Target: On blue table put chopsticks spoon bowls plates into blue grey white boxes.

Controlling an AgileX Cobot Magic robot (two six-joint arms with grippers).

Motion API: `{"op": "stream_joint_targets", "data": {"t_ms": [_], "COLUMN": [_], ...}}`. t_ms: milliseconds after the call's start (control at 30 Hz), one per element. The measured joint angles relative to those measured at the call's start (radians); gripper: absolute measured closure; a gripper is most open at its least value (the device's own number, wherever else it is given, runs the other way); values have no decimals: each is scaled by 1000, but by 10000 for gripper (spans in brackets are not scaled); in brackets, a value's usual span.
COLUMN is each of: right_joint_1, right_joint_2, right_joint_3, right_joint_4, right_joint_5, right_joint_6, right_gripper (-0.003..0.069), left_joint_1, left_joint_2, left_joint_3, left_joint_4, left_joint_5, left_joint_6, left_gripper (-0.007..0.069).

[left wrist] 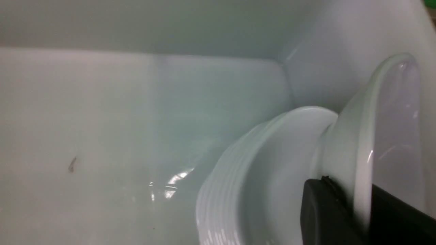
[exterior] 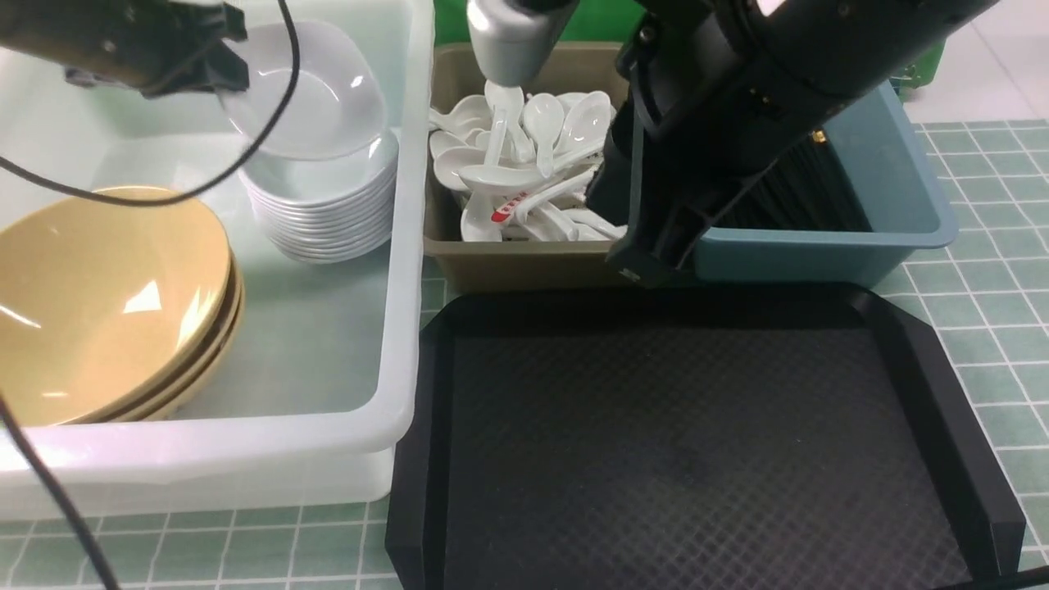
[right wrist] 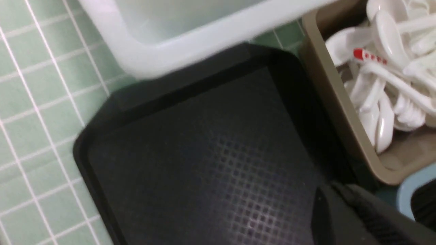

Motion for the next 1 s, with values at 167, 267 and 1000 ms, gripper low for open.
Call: {"op": "stream_joint_targets", "data": {"t_ms": [167,267,1000], "right_joint_1": [0,0,-8], "right_joint_2": [0,0,-223], "right_joint_3": [0,0,265], "right_joint_4": [-16,-18,-117], "right_joint_5": [5,5,-65], "right_joint_6": [2,1,182], "right_gripper": [604,604,594], "left_joint_1": [1,1,-186], "left_joint_2": [46,48,-335], "left_joint_3": [4,3,-233], "left_joint_4": [30,42,539], "left_joint_5": [1,19,525], "left_joint_6": [34,50,-183], "left_gripper": [440,315,613]}}
